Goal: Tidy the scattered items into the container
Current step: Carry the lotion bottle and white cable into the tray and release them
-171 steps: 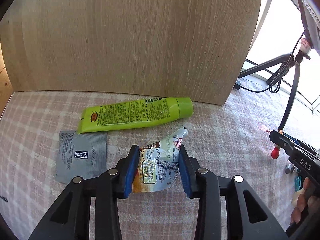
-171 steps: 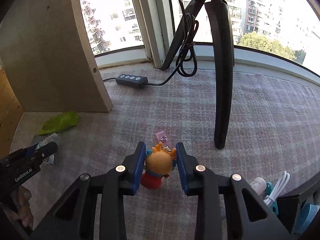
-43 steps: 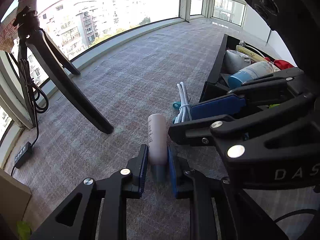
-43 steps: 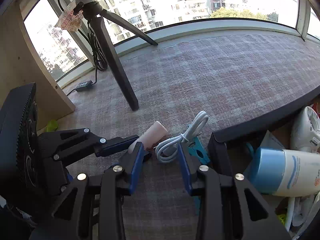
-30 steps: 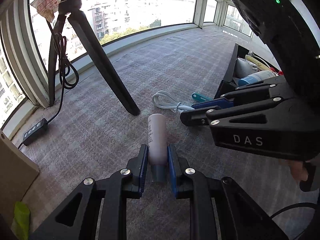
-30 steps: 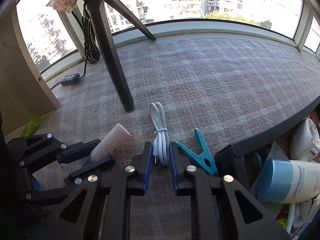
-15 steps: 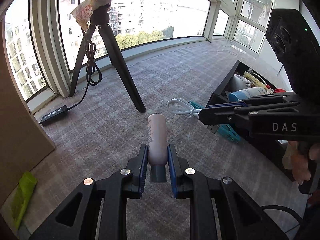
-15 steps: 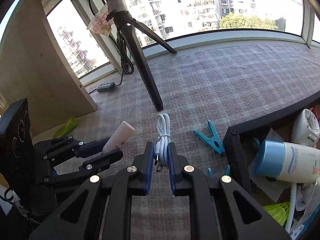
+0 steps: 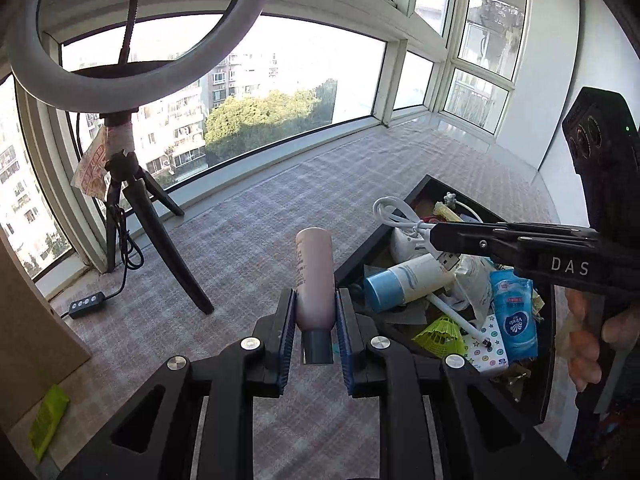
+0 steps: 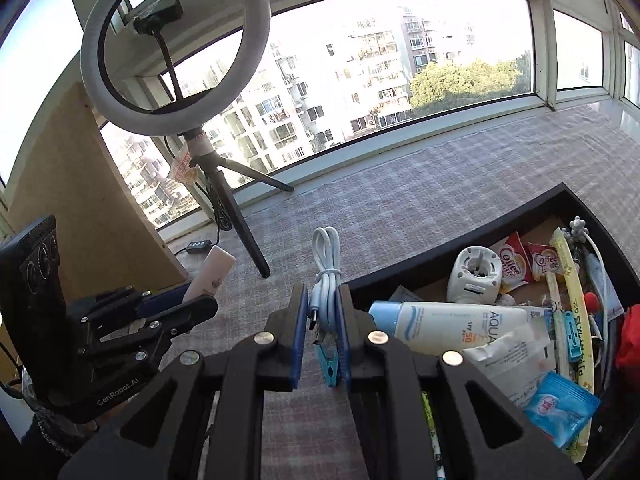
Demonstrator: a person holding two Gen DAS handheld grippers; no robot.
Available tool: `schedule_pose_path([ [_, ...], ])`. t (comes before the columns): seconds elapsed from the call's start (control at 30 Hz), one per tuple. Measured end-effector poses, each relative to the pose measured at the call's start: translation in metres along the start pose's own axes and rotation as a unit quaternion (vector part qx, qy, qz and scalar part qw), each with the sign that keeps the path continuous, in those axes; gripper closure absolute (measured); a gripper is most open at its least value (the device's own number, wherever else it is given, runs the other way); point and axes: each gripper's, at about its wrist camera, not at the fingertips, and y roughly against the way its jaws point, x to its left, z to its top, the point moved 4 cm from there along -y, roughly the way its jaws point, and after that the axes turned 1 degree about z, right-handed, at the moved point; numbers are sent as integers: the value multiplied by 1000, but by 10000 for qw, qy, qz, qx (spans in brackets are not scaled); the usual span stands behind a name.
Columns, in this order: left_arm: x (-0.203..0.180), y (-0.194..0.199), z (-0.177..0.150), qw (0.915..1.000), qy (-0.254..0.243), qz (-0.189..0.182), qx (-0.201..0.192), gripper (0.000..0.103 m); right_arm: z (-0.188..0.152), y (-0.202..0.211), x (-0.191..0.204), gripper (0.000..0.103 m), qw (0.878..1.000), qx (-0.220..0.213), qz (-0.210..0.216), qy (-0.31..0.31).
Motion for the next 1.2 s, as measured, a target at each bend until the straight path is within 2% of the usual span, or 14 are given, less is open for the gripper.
schedule_pose_path([
  [0.3,-83,-25,45,9983,-322,-478,-88,84,7,68,-102,89,9930,-554,-762,-719],
  [0.53,-140,-40,72,9951,-640,-749,-72,84,1,99,-147,89,9851,-743,-1174,-1017],
  [0.57,-145,-46,76,9952,-608,-773,24,72,1,100,-149,89,9854,-731,-1166,-1002],
  [0.6,-147,-51,79,9957,-544,-735,117,45,1,100,-151,88,9858,-686,-1191,-967],
  [0.63,-146,-55,82,9966,-466,-655,170,35,1,101,-154,81,9836,-627,-1372,-986],
  [0.67,-145,-56,84,9972,-396,-608,156,35,0,103,-158,71,9807,-592,-1561,-1018],
  [0.7,-141,-54,85,9977,-344,-571,103,34,0,107,-161,51,9773,-624,-1727,-1059],
  [0.73,-137,-51,85,9982,-303,-521,62,34,-1,111,-162,46,9757,-684,-1792,-1062],
  [0.83,-121,-44,82,9988,-267,-415,54,35,-3,123,-167,46,9710,-840,-1960,-1078],
  [0.93,-101,-35,75,9992,-304,-243,41,36,-4,122,-172,46,9714,-792,-1903,-1181],
  [1.07,-62,-19,65,9997,-226,45,-6,36,-6,116,-164,46,9756,-719,-1696,-1197],
  [1.2,-15,-9,45,9991,-127,386,122,36,-10,102,-140,46,9835,-552,-1402,-1004],
])
